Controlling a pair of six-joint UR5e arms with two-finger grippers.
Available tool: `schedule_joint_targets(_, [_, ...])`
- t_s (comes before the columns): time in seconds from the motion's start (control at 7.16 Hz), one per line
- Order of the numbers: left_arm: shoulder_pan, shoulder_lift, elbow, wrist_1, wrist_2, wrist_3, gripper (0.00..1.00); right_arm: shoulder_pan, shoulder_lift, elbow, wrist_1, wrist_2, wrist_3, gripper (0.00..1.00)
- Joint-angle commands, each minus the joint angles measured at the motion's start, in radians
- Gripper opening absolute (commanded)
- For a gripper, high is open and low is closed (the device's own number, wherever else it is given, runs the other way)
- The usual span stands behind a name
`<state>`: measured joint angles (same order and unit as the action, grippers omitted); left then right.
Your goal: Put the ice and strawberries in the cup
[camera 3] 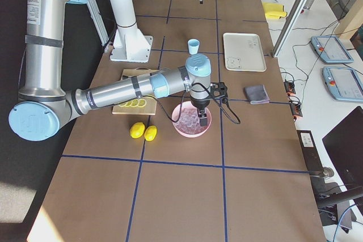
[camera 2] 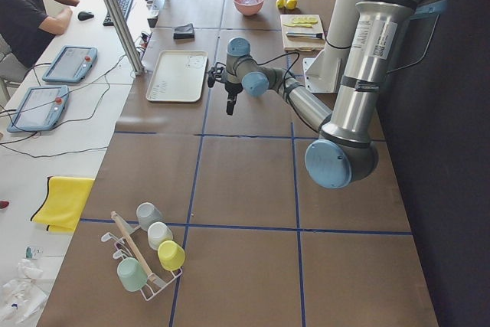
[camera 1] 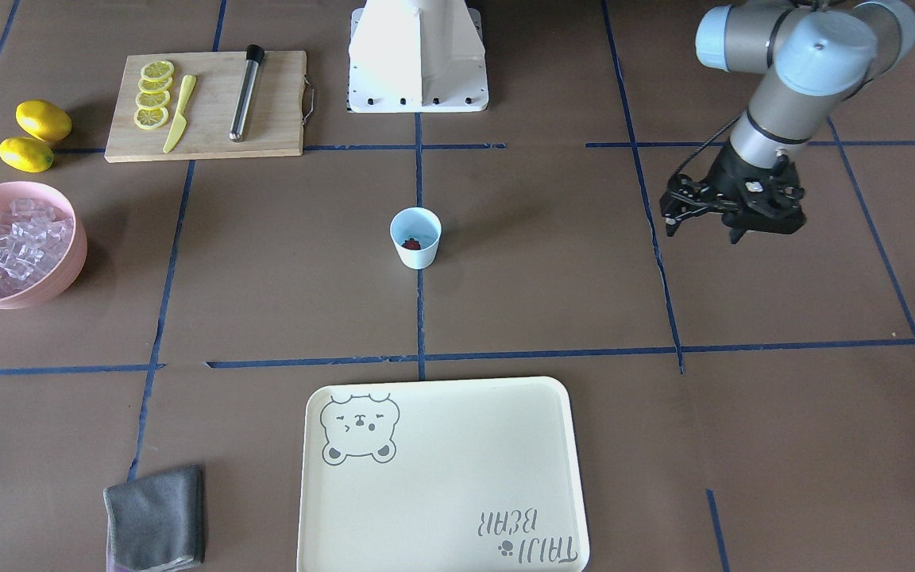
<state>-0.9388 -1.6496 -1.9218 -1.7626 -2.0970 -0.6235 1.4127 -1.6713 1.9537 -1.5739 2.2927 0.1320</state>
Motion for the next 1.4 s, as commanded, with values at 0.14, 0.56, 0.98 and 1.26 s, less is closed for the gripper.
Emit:
schedule_joint_targets(0.14, [-0.42,0.165,0.106,0.111,-0.199,0.65,1.0,0.123,0.024,-0.027,-0.245,0.034,-0.288,1.0])
schedule_joint_targets(0.56, [-0.581,0.171,0.151,0.501,-0.316,0.889,1.0,0.14,0.024,-0.024,-0.316,0.072,-0.289,1.0])
schedule_joint_targets(0.98, [-0.583,0.182,0.13,0.532,-0.33,0.822,1.0,0.138,0.004,-0.021,-0.305,0.062,-0.284,1.0])
schedule_joint_targets(1.26, [-0.583,0.18,0.122,0.525,-0.331,0.785,1.0,0.138,-0.002,-0.022,-0.305,0.057,-0.279,1.0])
